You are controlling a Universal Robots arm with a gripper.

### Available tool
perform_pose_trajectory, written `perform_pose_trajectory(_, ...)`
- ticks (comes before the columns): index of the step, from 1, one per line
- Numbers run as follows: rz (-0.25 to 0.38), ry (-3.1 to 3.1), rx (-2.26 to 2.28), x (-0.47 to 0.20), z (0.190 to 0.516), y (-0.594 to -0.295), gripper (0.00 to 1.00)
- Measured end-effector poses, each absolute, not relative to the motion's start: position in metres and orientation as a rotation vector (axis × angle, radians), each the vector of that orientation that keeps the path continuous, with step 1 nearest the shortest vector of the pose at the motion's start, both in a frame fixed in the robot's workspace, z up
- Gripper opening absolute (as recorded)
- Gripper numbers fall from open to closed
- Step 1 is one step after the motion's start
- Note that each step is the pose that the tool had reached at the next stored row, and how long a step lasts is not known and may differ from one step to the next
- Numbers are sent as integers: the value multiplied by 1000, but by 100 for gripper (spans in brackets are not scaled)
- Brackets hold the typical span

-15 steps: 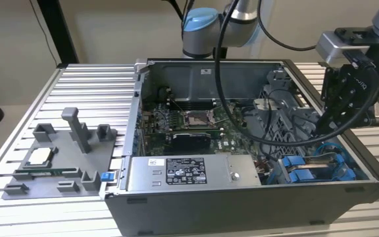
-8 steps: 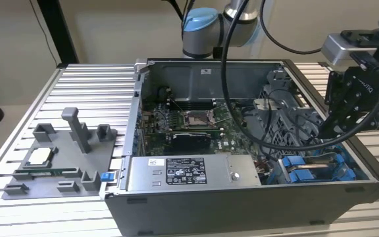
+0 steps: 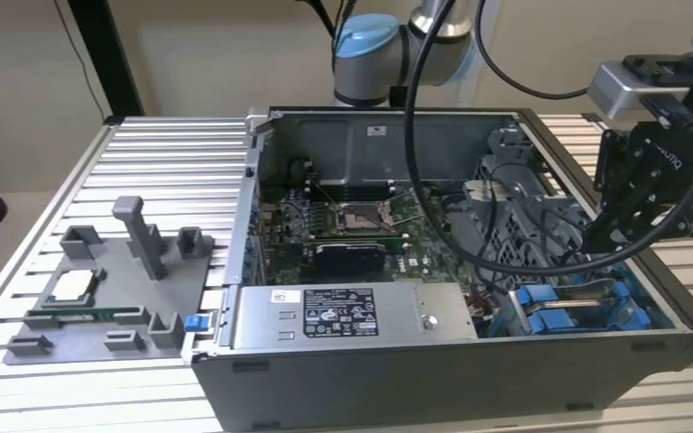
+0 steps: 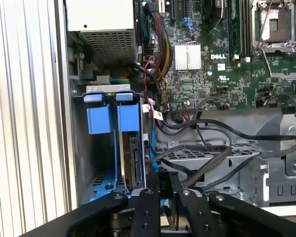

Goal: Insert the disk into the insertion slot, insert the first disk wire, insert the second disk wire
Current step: 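Insert the first disk wire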

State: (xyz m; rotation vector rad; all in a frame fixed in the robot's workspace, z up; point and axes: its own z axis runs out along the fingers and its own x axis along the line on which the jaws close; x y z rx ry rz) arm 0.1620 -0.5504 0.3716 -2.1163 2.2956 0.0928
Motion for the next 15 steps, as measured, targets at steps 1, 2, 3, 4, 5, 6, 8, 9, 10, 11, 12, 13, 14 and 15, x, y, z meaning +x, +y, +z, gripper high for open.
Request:
perform_pose_trajectory(1, 93, 2296, -2116, 162, 372, -550, 0)
perform_pose_trajectory(2, 94, 2296, -2117, 162, 372, -551, 0)
perform_pose_trajectory(3, 96, 2297, -2118, 162, 372, -551, 0)
perform_pose_trajectory(4, 98, 2298, -2118, 162, 372, -551, 0)
perform_pose_trajectory(5, 100, 2299, -2119, 163, 372, -552, 0)
perform_pose_trajectory(6, 102, 2300, -2120, 163, 372, -552, 0)
perform_pose_trajectory(8, 108, 2303, -2122, 163, 372, -554, 0)
perform_pose_trajectory(9, 110, 2304, -2123, 163, 372, -554, 0)
perform_pose_trajectory(10, 111, 2305, -2124, 164, 372, -555, 0)
perform_pose_trajectory(11, 111, 2305, -2123, 164, 372, -555, 0)
perform_pose_trajectory(12, 111, 2305, -2123, 164, 372, -555, 0)
perform_pose_trajectory(13, 111, 2305, -2124, 164, 372, -555, 0)
perform_pose_trajectory(14, 111, 2305, -2124, 164, 372, -555, 0)
perform_pose_trajectory(15, 111, 2305, -2124, 164, 371, -555, 0)
